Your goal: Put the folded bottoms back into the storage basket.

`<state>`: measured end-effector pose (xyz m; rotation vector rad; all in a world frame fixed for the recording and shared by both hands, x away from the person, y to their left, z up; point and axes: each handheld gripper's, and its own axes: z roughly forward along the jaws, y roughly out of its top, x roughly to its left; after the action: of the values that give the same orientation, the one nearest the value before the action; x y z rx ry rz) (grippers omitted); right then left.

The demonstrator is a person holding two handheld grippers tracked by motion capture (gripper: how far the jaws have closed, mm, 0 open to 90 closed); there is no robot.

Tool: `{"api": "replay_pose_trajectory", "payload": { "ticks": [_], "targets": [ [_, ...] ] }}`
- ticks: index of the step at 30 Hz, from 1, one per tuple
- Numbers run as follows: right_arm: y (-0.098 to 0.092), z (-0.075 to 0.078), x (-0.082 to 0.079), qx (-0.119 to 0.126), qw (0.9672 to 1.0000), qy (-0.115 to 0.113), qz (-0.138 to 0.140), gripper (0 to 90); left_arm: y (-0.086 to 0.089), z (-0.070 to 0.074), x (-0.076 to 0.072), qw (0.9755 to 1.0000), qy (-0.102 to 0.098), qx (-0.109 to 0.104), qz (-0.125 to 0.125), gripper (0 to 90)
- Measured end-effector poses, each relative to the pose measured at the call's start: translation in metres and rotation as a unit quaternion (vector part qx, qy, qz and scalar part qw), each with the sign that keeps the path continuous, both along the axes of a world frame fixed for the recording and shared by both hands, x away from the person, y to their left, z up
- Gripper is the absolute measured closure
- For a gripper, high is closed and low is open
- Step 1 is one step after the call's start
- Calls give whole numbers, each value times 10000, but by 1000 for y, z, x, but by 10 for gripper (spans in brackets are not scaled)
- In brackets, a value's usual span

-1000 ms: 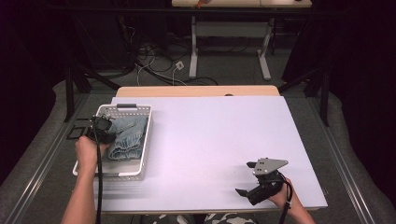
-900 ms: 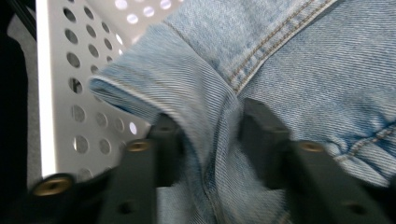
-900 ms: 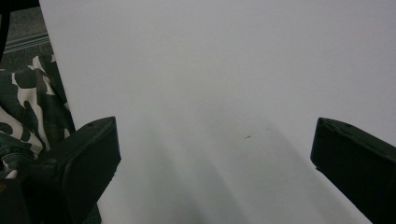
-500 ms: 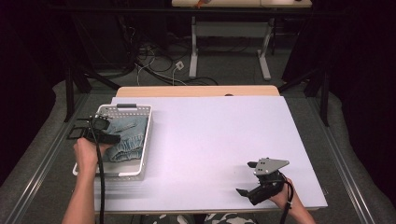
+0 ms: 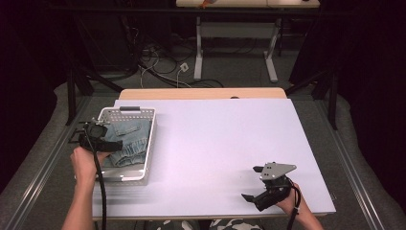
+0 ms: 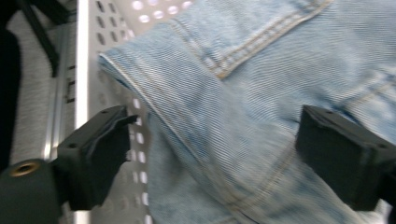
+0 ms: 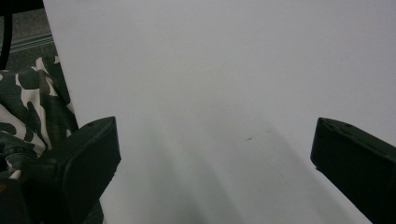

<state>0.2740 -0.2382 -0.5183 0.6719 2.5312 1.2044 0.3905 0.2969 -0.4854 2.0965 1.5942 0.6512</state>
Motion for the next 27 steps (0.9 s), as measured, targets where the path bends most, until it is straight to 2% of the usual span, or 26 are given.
{"api": "replay_pose_trajectory", "payload": {
  "ticks": [4, 14, 18, 27],
  "targets": [
    [0, 0, 0, 2, 10000, 2, -1, 10, -5, 0, -7, 9998, 5, -135, -152, 33],
    [0, 1, 0, 15, 10000, 2, 8, 10, -22, 8, -27, 9988, -190, -140, -440, 1],
    [0, 1, 0, 18, 10000, 1, 4, 9, -29, 11, -37, 9979, -279, -95, -582, 0],
    [0, 1, 0, 22, 10000, 2, 0, 9, -45, 16, -58, 9949, -442, -178, -894, 0]
  ]
}}
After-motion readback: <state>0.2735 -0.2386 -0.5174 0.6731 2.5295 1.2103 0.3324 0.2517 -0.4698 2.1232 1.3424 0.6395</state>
